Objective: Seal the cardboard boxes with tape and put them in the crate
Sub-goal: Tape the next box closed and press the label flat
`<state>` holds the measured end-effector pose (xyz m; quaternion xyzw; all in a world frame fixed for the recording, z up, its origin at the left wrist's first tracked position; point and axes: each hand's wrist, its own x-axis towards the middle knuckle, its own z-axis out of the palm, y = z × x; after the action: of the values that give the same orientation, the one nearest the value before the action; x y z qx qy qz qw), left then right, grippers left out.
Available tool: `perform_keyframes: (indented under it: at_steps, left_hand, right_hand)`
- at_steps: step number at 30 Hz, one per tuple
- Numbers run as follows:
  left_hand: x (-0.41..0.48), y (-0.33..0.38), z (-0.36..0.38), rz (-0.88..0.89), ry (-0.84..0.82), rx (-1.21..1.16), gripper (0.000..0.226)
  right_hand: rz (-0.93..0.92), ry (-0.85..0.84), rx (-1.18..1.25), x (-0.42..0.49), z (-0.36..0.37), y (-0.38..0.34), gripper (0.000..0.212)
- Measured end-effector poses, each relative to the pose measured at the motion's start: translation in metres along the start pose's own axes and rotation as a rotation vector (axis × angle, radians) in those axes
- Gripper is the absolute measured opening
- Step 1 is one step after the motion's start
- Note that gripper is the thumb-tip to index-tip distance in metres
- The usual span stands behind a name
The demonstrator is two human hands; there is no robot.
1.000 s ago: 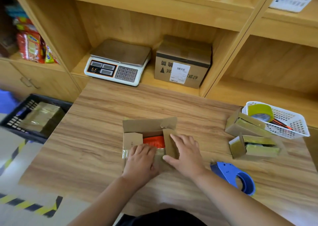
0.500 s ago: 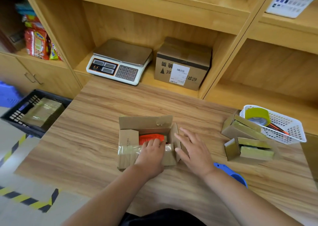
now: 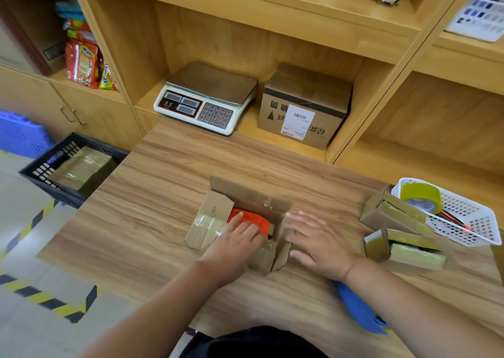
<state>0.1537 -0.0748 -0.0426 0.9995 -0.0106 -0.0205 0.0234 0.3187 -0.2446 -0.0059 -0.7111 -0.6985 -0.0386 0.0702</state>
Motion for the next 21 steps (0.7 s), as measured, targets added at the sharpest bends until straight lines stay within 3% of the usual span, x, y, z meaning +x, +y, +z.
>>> perform_keyframes:
  at_steps: [4,10,21]
  left_hand:
    - [-0.009,-0.010,-0.007,0.069,0.156,0.045,0.059]
    - [-0.023,-0.026,0.000,0.073,0.355,0.120,0.030]
    - [-0.034,-0.033,0.001,0.042,0.466,0.143,0.023]
  right_hand:
    - [-0.093,0.054,-0.111,0.016,0.005,-0.005,0.036]
    - [-0.191,0.109,-0.204,0.041,0.003,-0.011,0.028]
    - [-0.150,-0.156,-0.111,0.070,0.002,-0.015,0.029]
